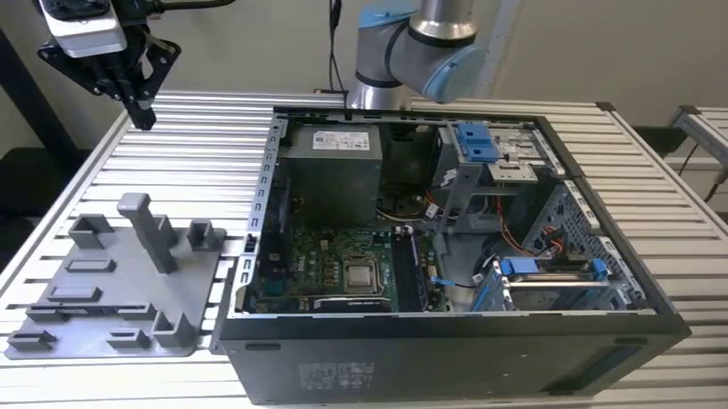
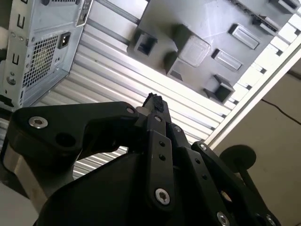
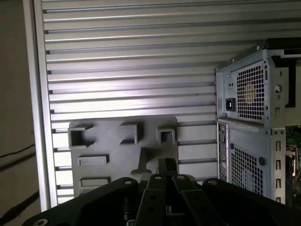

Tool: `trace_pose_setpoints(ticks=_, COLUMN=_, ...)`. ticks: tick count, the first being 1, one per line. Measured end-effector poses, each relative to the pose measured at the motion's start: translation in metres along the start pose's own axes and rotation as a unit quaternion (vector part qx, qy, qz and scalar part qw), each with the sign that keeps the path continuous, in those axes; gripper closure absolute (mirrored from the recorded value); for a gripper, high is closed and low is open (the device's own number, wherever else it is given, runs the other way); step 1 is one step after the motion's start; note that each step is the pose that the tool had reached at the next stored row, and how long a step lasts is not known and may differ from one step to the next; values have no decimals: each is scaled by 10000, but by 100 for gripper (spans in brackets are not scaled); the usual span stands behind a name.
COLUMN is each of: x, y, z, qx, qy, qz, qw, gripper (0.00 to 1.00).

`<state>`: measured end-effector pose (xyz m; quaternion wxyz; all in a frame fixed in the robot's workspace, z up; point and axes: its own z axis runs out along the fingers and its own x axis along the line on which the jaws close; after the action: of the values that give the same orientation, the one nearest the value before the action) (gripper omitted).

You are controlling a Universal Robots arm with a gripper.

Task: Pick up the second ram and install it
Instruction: 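Reach for the second ram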

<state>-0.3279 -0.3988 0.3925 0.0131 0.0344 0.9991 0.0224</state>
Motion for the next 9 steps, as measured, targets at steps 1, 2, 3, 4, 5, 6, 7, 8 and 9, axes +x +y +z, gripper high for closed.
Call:
trace_pose_setpoints(ticks=1, x=0, y=0, z=0, qx=0, qy=0, qz=0, qw=10000, gripper=89)
trace_pose_setpoints(ticks=2, x=1, y=0, z=0, qx=0, qy=0, qz=-1, qw=10000, gripper=89)
trace_pose_setpoints(ticks=3, x=6, y=0, z=0, qx=0, qy=0, qz=0, qw=10000, gripper=89)
trace_pose_setpoints(ticks=4, x=21, y=-1, z=0, qx=0, qy=-1, qz=0, qw=10000, gripper=89)
trace_pose_setpoints(ticks=5, x=45, y=-3, z=-1, qx=0, qy=0, qz=0, qw=10000, gripper=89)
trace_pose_setpoints(ticks=6, x=77, y=-5, z=-2, qx=0, qy=0, qz=0, qw=10000, gripper=89)
trace_pose_setpoints(ticks=7, x=113, y=-8, z=-2, qx=0, qy=-1, qz=0, qw=10000, gripper=89)
trace_pose_setpoints(ticks=8, x=153, y=-10, z=-3, qx=0, qy=0, qz=0, qw=10000, gripper=89)
trace_pose_setpoints(ticks=9, x=197, y=-14, z=-4, qx=0, qy=0, qz=0, qw=10000, gripper=89)
